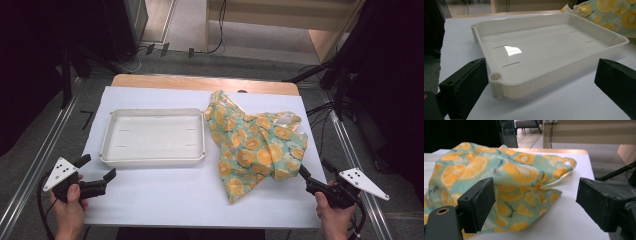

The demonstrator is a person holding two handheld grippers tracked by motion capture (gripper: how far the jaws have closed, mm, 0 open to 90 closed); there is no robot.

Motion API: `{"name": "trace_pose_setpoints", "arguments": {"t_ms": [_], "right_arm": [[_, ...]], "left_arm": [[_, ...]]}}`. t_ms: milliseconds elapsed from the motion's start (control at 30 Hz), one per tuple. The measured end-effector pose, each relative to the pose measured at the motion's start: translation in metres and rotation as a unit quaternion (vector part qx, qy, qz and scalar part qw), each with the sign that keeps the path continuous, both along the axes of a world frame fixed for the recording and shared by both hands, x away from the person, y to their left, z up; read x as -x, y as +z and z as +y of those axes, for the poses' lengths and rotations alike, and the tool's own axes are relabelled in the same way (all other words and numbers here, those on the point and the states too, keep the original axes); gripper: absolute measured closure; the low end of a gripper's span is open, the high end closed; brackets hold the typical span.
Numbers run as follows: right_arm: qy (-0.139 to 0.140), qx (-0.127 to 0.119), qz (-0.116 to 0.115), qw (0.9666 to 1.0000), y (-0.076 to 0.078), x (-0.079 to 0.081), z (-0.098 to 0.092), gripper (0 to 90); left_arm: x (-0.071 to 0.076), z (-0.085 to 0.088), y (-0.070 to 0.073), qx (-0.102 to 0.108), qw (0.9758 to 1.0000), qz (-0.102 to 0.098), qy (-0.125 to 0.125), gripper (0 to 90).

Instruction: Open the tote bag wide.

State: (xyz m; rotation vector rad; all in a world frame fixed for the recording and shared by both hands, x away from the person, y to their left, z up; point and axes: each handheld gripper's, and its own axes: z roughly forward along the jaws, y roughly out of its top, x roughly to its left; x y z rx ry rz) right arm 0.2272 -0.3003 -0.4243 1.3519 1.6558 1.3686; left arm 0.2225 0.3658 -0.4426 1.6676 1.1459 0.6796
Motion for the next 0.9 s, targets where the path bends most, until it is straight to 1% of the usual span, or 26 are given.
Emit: {"name": "trace_pose_setpoints", "arguments": {"t_ms": [33, 67, 100, 167, 200, 233, 300, 333, 367, 400, 433, 467, 500, 533, 567, 600, 633, 667, 700, 733, 767, 833, 867, 900], "right_arm": [[0.000, 0.000, 0.000, 1.0000, 0.000, 0.000, 0.000, 15.5], [-0.006, -0.014, -0.006, 0.9999, 0.005, 0.002, -0.003, 16.0], [-0.007, -0.020, -0.010, 0.9997, 0.007, 0.003, -0.005, 16.0], [-0.012, -0.021, -0.010, 0.9997, 0.008, 0.004, -0.006, 16.9], [-0.015, -0.031, -0.010, 0.9994, 0.011, 0.004, -0.006, 19.1], [-0.015, -0.031, -0.010, 0.9994, 0.011, 0.004, -0.006, 19.1], [0.003, -0.039, -0.012, 0.9991, 0.011, 0.003, 0.001, 20.6], [0.027, -0.038, -0.006, 0.9989, 0.011, 0.000, 0.013, 20.6], [0.027, -0.038, -0.006, 0.9989, 0.011, 0.000, 0.013, 20.6], [0.045, -0.042, 0.000, 0.9981, 0.011, -0.002, 0.026, 20.2], [0.045, -0.042, 0.000, 0.9981, 0.011, -0.002, 0.026, 20.2], [0.056, -0.043, 0.007, 0.9975, 0.011, -0.006, 0.037, 18.3], [0.056, -0.043, 0.007, 0.9975, 0.011, -0.006, 0.037, 18.3], [0.059, -0.041, 0.009, 0.9974, 0.011, -0.007, 0.041, 17.8], [0.055, -0.037, 0.016, 0.9977, 0.011, -0.011, 0.049, 17.7], [0.055, -0.037, 0.016, 0.9977, 0.011, -0.011, 0.049, 17.7], [0.055, -0.037, 0.019, 0.9976, 0.010, -0.013, 0.053, 18.0], [0.053, -0.027, 0.030, 0.9978, 0.007, -0.016, 0.060, 20.0], [0.053, -0.027, 0.030, 0.9978, 0.007, -0.016, 0.060, 20.0], [0.057, -0.026, 0.034, 0.9974, 0.006, -0.016, 0.062, 22.0], [0.061, -0.017, 0.033, 0.9975, 0.003, -0.016, 0.065, 24.7], [0.071, -0.006, 0.034, 0.9969, 0.000, -0.015, 0.068, 29.7], [0.082, 0.008, 0.037, 0.9959, -0.004, -0.015, 0.071, 34.5], [0.082, 0.011, 0.038, 0.9958, -0.005, -0.014, 0.071, 39.0]], "left_arm": [[0.000, 0.000, 0.000, 0.000, 1.0000, 0.000, 0.000, 0.0], [0.000, 0.000, 0.000, 0.002, 1.0000, 0.000, -0.001, 0.0], [0.001, -0.001, 0.001, 0.001, 1.0000, -0.001, -0.003, 0.0], [0.001, -0.001, 0.001, -0.001, 1.0000, -0.001, -0.004, 0.0], [0.002, -0.002, 0.001, -0.002, 1.0000, -0.001, -0.006, 0.0], [0.002, -0.002, 0.001, -0.004, 1.0000, 0.000, -0.006, 0.0], [0.001, -0.003, 0.002, -0.002, 1.0000, -0.002, -0.006, 0.0], [0.001, -0.003, 0.002, 0.000, 1.0000, -0.002, -0.006, 0.0], [0.001, -0.004, 0.002, 0.002, 1.0000, -0.002, -0.006, 0.0], [0.000, -0.008, 0.002, -0.002, 0.9999, -0.001, -0.011, 0.0], [0.000, -0.008, 0.002, -0.002, 0.9999, -0.001, -0.011, 0.0], [0.000, -0.011, 0.002, -0.007, 0.9998, -0.002, -0.016, 0.0], [0.000, -0.014, 0.003, -0.007, 0.9998, -0.001, -0.019, 0.0], [0.001, -0.017, 0.003, -0.010, 0.9996, -0.003, -0.025, 0.0], [0.001, -0.023, 0.004, -0.013, 0.9994, -0.004, -0.032, 0.0], [0.001, -0.023, 0.004, -0.013, 0.9994, -0.004, -0.032, 0.0], [0.001, -0.028, 0.004, -0.013, 0.9992, -0.005, -0.038, 0.0], [0.001, -0.034, 0.005, -0.009, 0.9989, -0.004, -0.046, 0.0], [0.001, -0.034, 0.005, -0.009, 0.9989, -0.004, -0.046, 0.0], [0.001, -0.039, 0.005, -0.007, 0.9987, -0.005, -0.051, 0.0], [0.001, -0.043, 0.005, -0.010, 0.9985, -0.005, -0.053, 0.0], [0.001, -0.054, 0.007, -0.028, 0.9978, -0.009, -0.060, 0.0], [0.001, -0.059, 0.007, -0.034, 0.9972, -0.011, -0.066, 0.0], [0.001, -0.062, 0.008, -0.038, 0.9967, -0.012, -0.071, 0.0]]}}
